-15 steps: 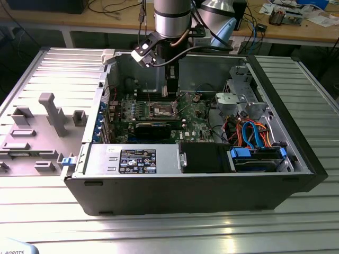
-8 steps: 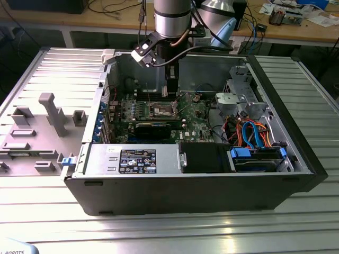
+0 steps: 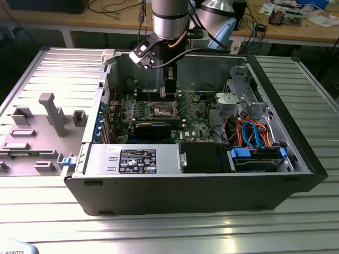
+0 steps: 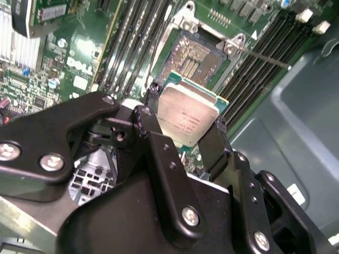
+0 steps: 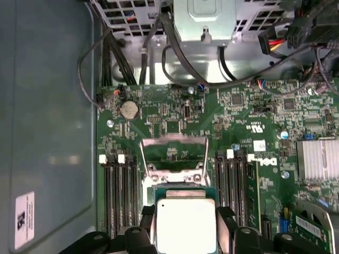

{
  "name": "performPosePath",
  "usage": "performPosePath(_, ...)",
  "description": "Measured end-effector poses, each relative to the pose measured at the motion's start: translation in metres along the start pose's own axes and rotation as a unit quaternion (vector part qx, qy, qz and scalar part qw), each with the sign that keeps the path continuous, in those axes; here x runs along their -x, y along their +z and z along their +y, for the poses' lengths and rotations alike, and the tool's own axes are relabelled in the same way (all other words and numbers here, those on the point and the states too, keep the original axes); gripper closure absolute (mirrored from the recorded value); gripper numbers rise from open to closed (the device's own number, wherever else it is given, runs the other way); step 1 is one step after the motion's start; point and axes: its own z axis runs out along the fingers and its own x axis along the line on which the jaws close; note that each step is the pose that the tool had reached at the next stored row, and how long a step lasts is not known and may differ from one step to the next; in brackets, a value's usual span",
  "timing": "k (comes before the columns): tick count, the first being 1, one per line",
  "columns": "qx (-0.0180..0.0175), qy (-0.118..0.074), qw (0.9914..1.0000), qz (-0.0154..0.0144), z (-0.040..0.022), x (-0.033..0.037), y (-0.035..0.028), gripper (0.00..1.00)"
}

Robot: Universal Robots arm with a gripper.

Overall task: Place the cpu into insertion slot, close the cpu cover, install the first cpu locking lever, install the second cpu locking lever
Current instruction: 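Place the cpu into insertion slot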

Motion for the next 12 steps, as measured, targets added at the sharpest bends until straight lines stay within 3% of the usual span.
performPosePath(12, -0.0001, 0.0, 1.0, 0.0001, -0.0016, 0.0001, -0.0001, 0.46)
